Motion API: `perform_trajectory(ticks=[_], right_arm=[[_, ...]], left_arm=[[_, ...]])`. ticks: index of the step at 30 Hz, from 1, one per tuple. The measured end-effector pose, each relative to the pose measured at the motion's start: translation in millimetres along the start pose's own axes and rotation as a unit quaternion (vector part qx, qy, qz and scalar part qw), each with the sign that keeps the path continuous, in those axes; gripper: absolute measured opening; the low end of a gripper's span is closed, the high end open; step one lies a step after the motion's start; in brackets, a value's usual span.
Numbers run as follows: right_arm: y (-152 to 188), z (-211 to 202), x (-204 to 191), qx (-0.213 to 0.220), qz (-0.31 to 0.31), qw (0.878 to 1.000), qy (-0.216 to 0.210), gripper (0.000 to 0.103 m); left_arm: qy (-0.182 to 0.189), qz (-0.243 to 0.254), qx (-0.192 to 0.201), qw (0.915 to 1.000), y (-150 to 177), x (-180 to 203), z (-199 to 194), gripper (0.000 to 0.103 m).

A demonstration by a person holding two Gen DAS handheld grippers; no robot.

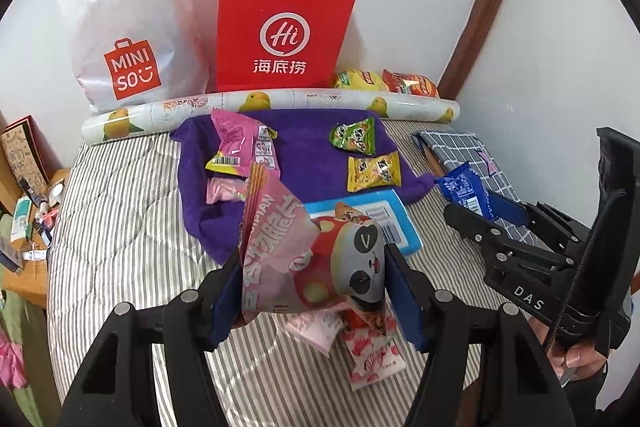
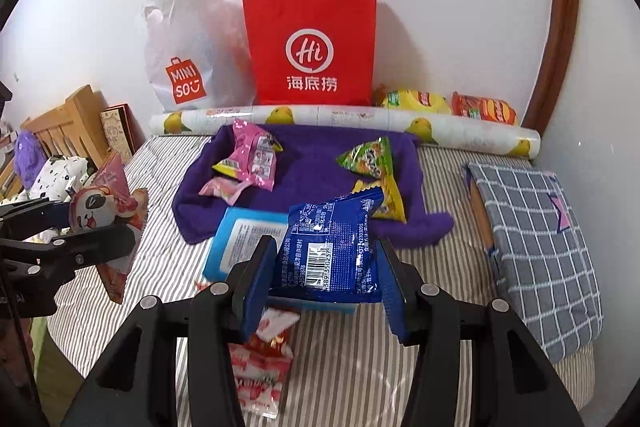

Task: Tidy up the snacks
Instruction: 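Carry the panda bag in the left tool and blue bag in the right tool over the towel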

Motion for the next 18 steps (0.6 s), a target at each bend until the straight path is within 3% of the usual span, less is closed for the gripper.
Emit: perform_trajectory(ticks=[18], right_arm=[[-43,71,20,-0.026,0.021,0.999,0.006,0.05]], left_arm=[[-0.001,-0.025,-0.007,0.9997,-50,-27,64,0.064]])
Point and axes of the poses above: each gripper's, at about its wrist camera, not at the fingertips, and z roughly the way its jaws point, x to its right, y to its underside, the point moved 2 cm from there along z, roughly the way its jaws point, and after that the axes turned 1 degree about y, right-handed, at the moved point
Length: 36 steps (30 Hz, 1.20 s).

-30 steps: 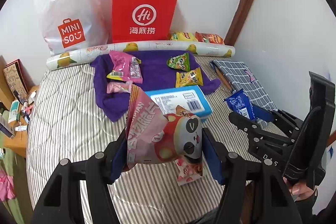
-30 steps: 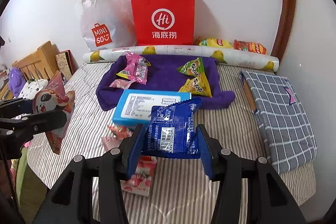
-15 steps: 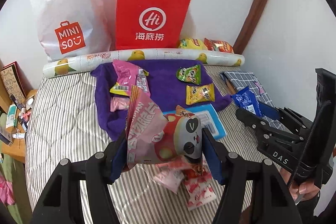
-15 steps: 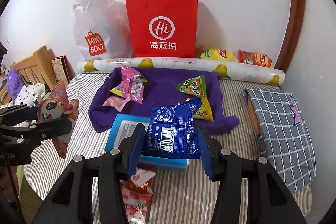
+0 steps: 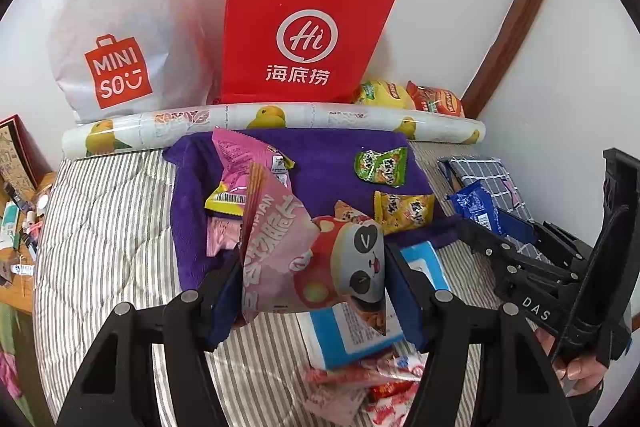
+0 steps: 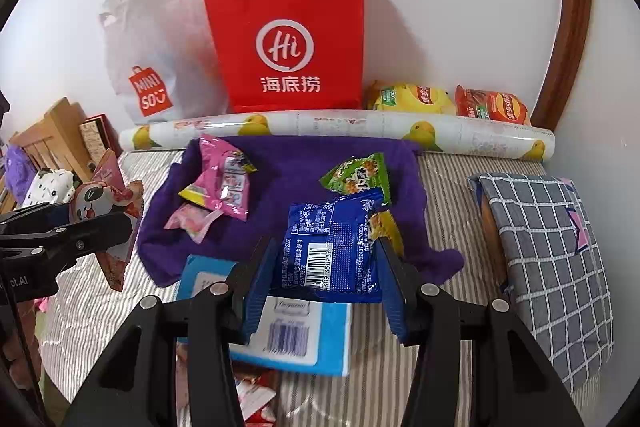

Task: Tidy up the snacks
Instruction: 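Carry the panda bag in the left tool and blue bag in the right tool over the towel, then open both tools to drop the panda and blue bags onto the towel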

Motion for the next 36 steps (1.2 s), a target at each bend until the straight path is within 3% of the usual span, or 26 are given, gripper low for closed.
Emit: perform_trajectory(ticks=[21,27,36], right_arm=[[-27,73,16,-0.038,-0.004,0.999,0.003,0.049],[-31,91,12,-0.039,-0.003,0.999,-0.009,0.041],[-28,99,15,-0.048,-0.006,0.999,-0.008,0.041]], left_arm=[[-0.035,-0.042,-0.024,0.9982,-30,-53,52,0.064],[-0.036,-0.049,-0.027,0.9978,-32,-65,58,0.064],[-0.016,-0.056,-0.037,0.9976,-31,-64,78,0.064]])
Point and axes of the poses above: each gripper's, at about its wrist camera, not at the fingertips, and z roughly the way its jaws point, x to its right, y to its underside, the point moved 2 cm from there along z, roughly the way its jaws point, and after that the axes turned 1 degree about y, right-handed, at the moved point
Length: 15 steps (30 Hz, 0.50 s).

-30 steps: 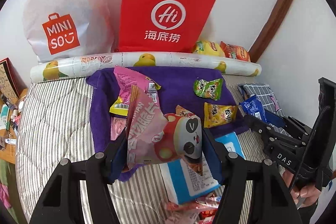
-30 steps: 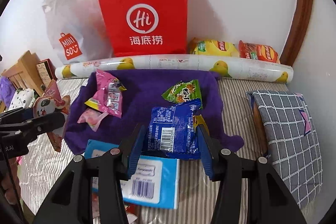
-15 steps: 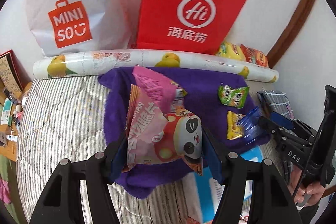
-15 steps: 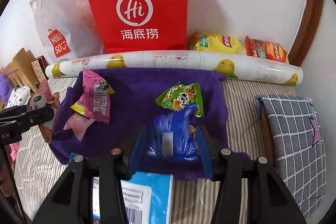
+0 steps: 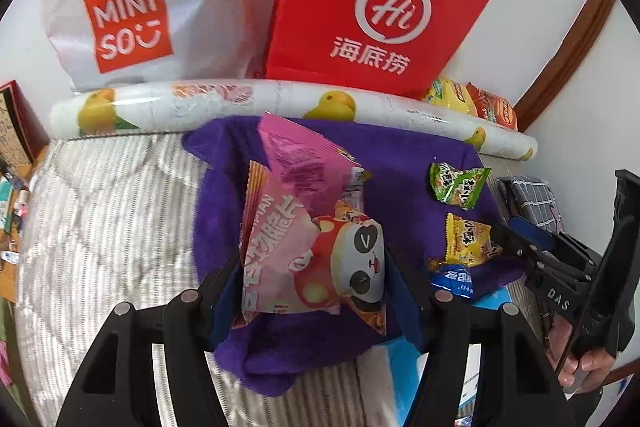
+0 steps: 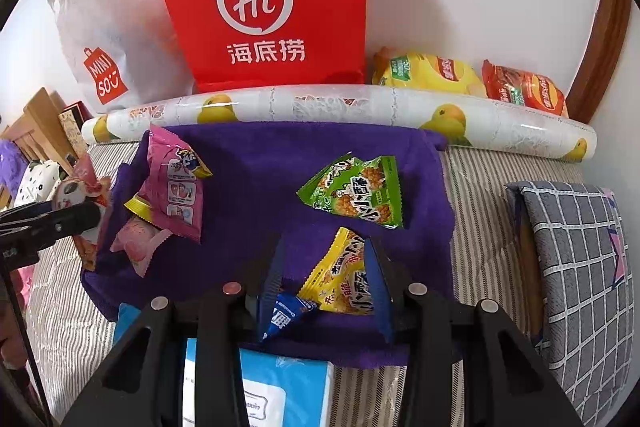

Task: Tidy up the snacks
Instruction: 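Open both tools to drop the panda and blue bags onto the towel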

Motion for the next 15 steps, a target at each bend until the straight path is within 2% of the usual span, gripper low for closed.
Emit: perform_trajectory(ticks=[12,15], right_arm=[[24,0,12,-0.022,-0.001,1.0,-0.004,0.041],[27,0,13,-0.023,0.002,1.0,-0.006,0.041]], left_arm=[[0.027,0.003,-0.019,0.9994,-4,24,38,0.064],[0.021,-0.003,-0.023,0.9995,-5,26,45,0.071]])
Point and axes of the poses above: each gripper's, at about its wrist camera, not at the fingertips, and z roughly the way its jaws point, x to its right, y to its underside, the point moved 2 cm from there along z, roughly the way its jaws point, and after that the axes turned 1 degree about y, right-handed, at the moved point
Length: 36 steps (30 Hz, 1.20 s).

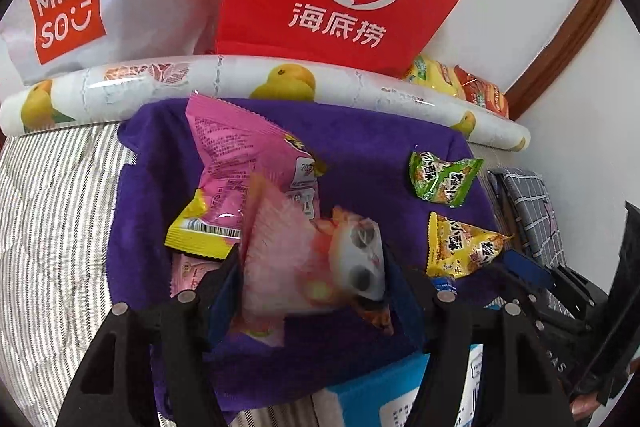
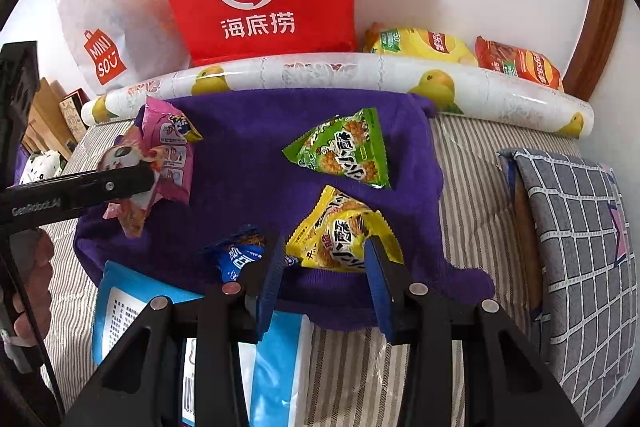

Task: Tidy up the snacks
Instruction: 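Open both tools to drop the panda and blue bags onto the towel, then move both tools back to the snack pile in front of the tissue box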

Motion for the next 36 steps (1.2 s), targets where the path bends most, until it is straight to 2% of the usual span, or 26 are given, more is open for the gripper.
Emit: perform_trajectory(ticks=[2,3,8,16,25,31,33,36], right_arm=[[1,0,0,0.0,0.001,1.0,0.0,0.041],[2,-1,1,0.0,0.002,1.0,0.001,0.041],[8,-4,4,-0.001,0.008,1.0,-0.001,0.041],[17,-29,-1,0.01,0.016,1.0,-0.006,0.042],[45,-67,-21,0.033,0.018,0.999,-0.011,0.054],[71,-87,-24,0.047,0.02,0.999,0.019,0.059],[81,-89,-24,0.041,0.026,0.999,0.011,0.059],[97,-91,-26,0.032,0.038,0.998,-0.024,0.059]], left_arm=[[-0.01,-0.009,0.002,0.9999,0,-2,3,0.082],[-0.009,-0.013,0.003,0.9999,-1,-3,3,0.083],[0.004,-0.018,0.005,0.9998,2,0,-2,0.083],[-0.011,-0.008,0.022,0.9997,19,7,-36,0.083],[-0.034,0.0,0.043,0.9985,59,8,-84,0.082],[-0.063,-0.007,0.053,0.9966,91,0,-108,0.082],[-0.063,-0.014,0.055,0.9964,102,-3,-114,0.082],[-0.062,-0.019,0.062,0.996,117,-8,-124,0.082]])
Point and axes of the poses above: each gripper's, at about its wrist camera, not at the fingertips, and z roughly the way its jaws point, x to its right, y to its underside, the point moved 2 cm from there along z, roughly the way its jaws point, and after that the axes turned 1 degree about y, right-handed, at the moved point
